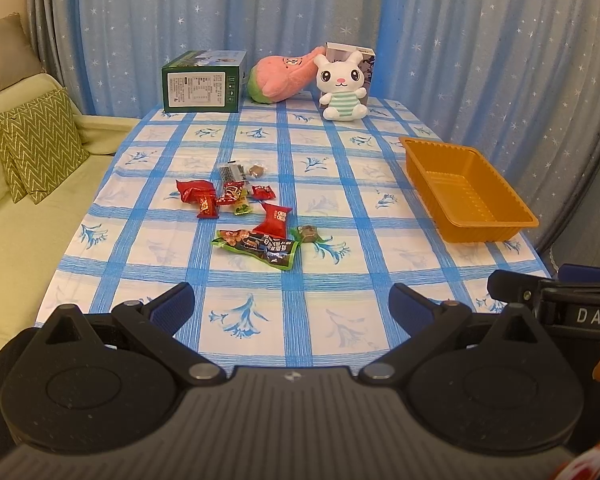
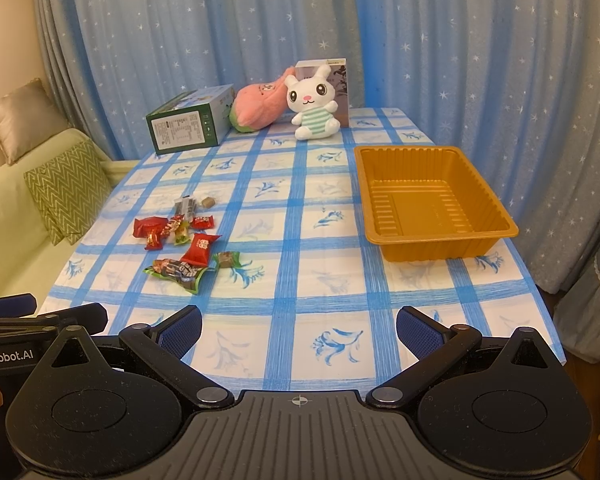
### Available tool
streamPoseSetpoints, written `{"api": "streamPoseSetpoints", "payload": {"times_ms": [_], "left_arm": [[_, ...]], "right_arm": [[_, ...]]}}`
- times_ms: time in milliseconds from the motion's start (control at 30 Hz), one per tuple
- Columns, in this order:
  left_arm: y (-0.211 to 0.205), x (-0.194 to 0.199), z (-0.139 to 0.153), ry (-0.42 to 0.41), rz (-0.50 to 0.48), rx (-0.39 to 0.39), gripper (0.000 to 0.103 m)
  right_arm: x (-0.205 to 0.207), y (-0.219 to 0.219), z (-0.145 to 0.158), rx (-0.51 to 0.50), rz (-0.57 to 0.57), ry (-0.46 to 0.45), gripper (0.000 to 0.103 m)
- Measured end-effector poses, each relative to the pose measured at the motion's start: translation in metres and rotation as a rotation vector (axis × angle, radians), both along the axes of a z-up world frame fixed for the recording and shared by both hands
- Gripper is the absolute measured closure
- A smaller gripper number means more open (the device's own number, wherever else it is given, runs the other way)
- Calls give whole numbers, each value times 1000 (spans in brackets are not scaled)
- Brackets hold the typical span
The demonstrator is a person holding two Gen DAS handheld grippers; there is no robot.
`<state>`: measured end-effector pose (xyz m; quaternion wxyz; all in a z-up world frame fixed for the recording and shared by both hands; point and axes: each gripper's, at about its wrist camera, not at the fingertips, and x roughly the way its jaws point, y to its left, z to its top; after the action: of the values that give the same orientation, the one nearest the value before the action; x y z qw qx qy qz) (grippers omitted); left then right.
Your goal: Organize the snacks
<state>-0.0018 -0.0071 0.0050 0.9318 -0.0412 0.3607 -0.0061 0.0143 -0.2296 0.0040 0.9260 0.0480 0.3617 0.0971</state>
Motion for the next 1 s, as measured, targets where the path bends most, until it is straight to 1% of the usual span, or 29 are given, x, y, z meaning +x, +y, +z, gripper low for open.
{"api": "streamPoseSetpoints", "payload": {"times_ms": [200, 300, 767, 1000], "left_arm": [[-2, 1, -2, 3, 2, -2, 1], [-1, 2, -5, 7, 2, -5, 1], [7, 7, -15, 24, 1, -23, 1], [19, 21, -26, 42, 16, -28, 1]], "right_arm": [[0, 3, -1, 0, 3, 4, 0], [5, 11, 3, -1, 5, 11, 0], [10, 4, -15, 17, -1, 21, 0], [27, 7, -29, 43, -5, 7, 0]]}}
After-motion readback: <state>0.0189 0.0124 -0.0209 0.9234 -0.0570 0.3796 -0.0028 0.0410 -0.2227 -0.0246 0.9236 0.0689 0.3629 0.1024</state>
